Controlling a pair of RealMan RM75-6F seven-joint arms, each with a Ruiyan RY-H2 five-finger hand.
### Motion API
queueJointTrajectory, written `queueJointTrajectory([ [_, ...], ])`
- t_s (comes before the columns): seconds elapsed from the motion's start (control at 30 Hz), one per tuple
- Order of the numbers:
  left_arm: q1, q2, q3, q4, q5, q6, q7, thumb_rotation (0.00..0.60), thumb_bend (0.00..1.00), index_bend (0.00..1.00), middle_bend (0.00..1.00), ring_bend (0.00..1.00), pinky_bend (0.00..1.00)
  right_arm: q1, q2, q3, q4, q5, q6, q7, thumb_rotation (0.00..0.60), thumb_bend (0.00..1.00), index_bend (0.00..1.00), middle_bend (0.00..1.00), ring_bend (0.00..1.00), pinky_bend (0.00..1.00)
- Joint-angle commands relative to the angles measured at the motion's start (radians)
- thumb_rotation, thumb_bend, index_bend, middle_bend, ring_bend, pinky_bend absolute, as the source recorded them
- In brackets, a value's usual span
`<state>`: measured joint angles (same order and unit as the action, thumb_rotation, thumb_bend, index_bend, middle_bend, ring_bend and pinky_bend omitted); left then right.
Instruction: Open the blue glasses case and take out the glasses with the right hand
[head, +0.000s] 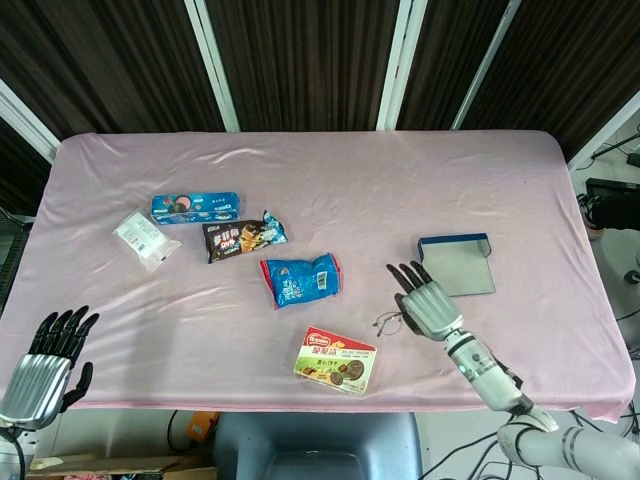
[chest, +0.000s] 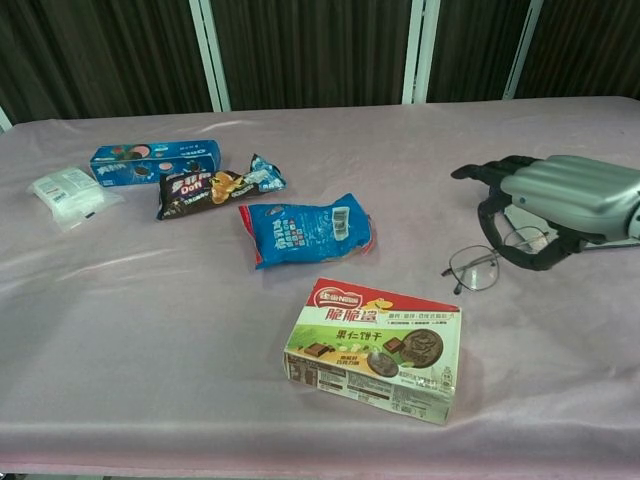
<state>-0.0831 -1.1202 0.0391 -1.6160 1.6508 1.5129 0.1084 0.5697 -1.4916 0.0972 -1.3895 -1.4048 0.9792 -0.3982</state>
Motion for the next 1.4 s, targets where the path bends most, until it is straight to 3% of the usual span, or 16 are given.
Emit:
queueJointTrajectory([
  [0.03,0.0,0.002,-0.002,0.001,-0.003,0.0,-0.005,0.6,0.53,0.0,0.0,0.0,0.0,0.055,-0.093,0.067,0.004,0.095,-0.016,-0.119,0.6,0.63,0.74,0.04,0.0,0.0],
  [0.2,0.0,0.007,-0.002,0.005,-0.004,0.001,-0.018,0.6,0.53,0.0,0.0,0.0,0.0,0.112,-0.215,0.114,0.06,0.202,-0.029,-0.245,0.6,0.63,0.73,0.04,0.0,0.0],
  [0.43,0.0,0.011,-0.001,0.009,-0.001,0.001,-0.033,0.6,0.53,0.0,0.0,0.0,0.0,0.16,-0.331,0.116,0.133,0.269,-0.031,-0.323,0.6,0.63,0.65,0.04,0.0,0.0],
  [0.63,0.001,0.012,0.0,0.011,0.0,0.003,-0.037,0.6,0.53,0.0,0.0,0.0,0.0,0.164,-0.335,0.098,0.114,0.288,-0.023,-0.346,0.6,0.63,0.34,0.03,0.0,0.0],
  [0.73,0.001,0.012,0.001,0.011,0.001,0.003,-0.037,0.6,0.53,0.0,0.0,0.0,0.0,0.151,-0.289,0.087,0.054,0.3,-0.009,-0.365,0.6,0.59,0.24,0.0,0.0,0.0],
  [0.8,0.002,0.013,0.001,0.01,0.002,0.006,-0.038,0.6,0.53,0.0,0.0,0.0,0.0,0.131,-0.234,0.077,-0.018,0.291,0.012,-0.351,0.6,0.58,0.23,0.0,0.0,0.0],
  [0.93,0.007,0.014,0.001,0.01,0.004,0.015,-0.04,0.6,0.53,0.0,0.0,0.0,0.0,0.051,-0.091,0.022,-0.176,0.164,0.128,-0.263,0.6,0.56,0.22,0.0,0.0,0.0],
  [1.0,0.009,0.013,0.001,0.011,0.005,0.019,-0.041,0.6,0.53,0.0,0.0,0.0,0.0,-0.024,0.025,-0.044,-0.276,0.081,0.224,-0.236,0.6,0.52,0.21,0.0,0.0,0.0],
  [1.17,0.011,0.011,0.001,0.009,0.009,0.023,-0.033,0.6,0.53,0.0,0.0,0.0,0.0,-0.204,0.29,-0.204,-0.453,-0.008,0.412,-0.264,0.6,0.42,0.09,0.0,0.0,0.0],
  [1.27,0.013,0.009,0.004,0.009,0.017,0.028,-0.027,0.6,0.53,0.0,0.0,0.0,0.0,-0.33,0.362,-0.275,-0.406,-0.098,0.569,-0.14,0.6,0.42,0.05,0.0,0.0,0.0],
  [1.4,0.016,0.005,0.005,0.009,0.021,0.032,-0.014,0.6,0.53,0.0,0.0,0.0,0.0,-0.47,0.355,-0.305,-0.246,-0.148,0.732,0.077,0.6,0.42,0.06,0.0,0.0,0.0],
])
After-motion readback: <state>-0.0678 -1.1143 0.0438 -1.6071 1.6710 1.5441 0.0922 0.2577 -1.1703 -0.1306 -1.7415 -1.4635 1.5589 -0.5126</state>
